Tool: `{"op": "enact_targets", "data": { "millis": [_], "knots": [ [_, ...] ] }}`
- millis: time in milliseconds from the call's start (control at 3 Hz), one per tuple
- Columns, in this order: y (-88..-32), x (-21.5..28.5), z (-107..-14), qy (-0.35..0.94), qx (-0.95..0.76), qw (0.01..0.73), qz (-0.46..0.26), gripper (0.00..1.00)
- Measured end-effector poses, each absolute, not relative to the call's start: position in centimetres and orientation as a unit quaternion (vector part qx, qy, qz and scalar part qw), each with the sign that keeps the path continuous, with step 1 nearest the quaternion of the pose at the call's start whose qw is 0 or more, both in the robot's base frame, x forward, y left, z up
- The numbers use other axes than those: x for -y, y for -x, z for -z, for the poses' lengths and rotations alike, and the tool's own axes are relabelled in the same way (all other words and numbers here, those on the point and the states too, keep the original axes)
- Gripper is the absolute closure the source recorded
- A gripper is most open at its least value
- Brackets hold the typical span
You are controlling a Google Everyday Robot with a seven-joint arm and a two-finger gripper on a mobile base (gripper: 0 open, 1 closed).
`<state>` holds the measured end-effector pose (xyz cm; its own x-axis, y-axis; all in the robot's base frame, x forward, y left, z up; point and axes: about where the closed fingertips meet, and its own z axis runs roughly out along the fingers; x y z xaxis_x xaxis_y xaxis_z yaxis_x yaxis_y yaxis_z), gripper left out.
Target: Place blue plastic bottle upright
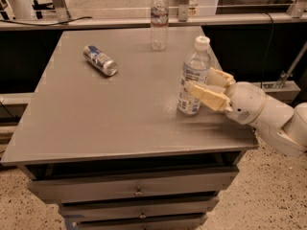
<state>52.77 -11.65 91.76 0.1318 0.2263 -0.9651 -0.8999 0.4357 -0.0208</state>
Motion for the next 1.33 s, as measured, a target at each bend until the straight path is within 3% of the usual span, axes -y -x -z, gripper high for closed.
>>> {"op": "enact_targets", "data": {
  "millis": [333, 1333],
  "knots": [
    [-52.3, 12.3, -91.7, 0.333, -0.517, 0.673, -0.411, 0.00],
    [-48.9, 17.9, -92.6, 0.373, -0.569, 0.635, -0.365, 0.00]
  ]
}}
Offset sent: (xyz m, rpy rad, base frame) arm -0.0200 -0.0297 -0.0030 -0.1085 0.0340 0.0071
